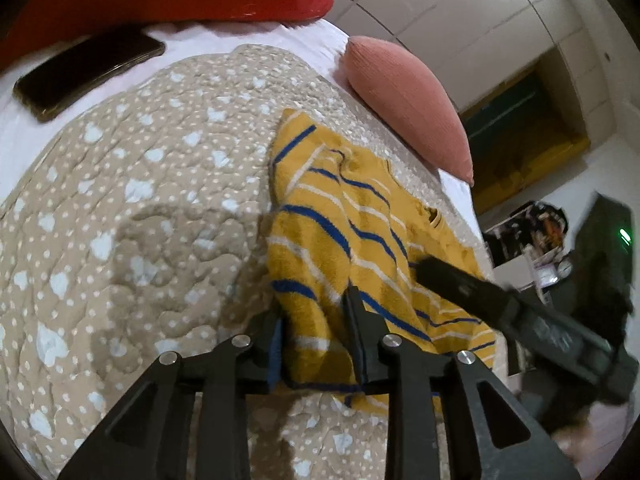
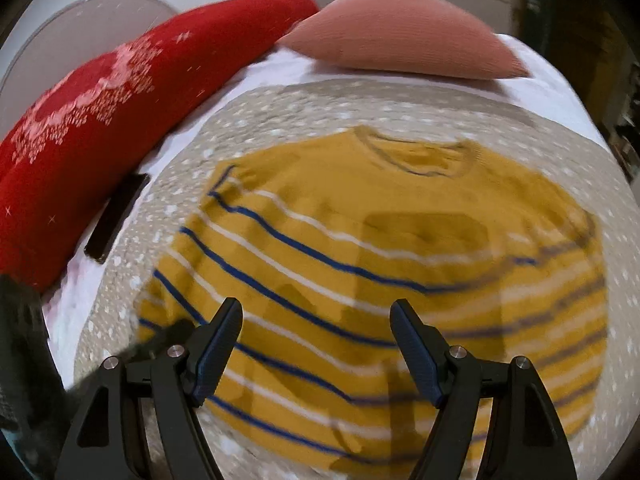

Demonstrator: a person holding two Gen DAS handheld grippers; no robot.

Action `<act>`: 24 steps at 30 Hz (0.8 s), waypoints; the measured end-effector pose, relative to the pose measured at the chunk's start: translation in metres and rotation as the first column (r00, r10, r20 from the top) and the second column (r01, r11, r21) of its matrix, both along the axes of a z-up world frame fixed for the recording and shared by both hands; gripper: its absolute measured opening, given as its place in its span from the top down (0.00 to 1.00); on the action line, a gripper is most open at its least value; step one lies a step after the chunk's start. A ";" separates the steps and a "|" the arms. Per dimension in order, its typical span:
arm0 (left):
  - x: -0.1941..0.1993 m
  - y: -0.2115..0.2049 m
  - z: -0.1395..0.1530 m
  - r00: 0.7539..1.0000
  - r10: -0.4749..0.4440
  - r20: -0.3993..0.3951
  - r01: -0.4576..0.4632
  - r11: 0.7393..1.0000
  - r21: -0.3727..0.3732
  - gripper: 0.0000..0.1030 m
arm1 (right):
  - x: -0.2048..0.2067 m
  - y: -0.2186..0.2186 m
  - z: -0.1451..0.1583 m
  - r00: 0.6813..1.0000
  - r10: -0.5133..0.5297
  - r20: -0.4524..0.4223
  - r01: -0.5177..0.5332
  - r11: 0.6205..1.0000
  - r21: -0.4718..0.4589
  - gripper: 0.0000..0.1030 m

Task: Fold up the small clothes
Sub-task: 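Fold the sweater lengthwise with the left gripper while the right gripper grasps it too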

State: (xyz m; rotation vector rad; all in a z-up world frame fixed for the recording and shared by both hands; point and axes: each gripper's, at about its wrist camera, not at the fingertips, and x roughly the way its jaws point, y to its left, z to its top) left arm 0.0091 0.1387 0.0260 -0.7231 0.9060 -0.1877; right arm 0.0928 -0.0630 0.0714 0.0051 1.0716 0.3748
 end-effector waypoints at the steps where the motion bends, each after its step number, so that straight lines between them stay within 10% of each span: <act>1: -0.001 0.003 -0.001 1.000 0.005 0.000 -0.005 1.000 -0.010 0.74 | 0.005 0.010 -0.002 1.000 0.015 -0.011 -0.015 1.000 -0.001 0.22; 13: -0.007 0.018 -0.018 0.998 -0.006 -0.056 0.002 0.997 -0.073 0.72 | 0.046 0.099 -0.018 0.991 0.085 -0.105 -0.092 0.994 -0.055 0.18; 24: -0.020 0.018 -0.017 0.998 -0.012 -0.060 0.009 0.998 -0.062 0.71 | 0.043 0.157 -0.051 0.980 0.167 -0.110 -0.198 0.881 -0.429 0.11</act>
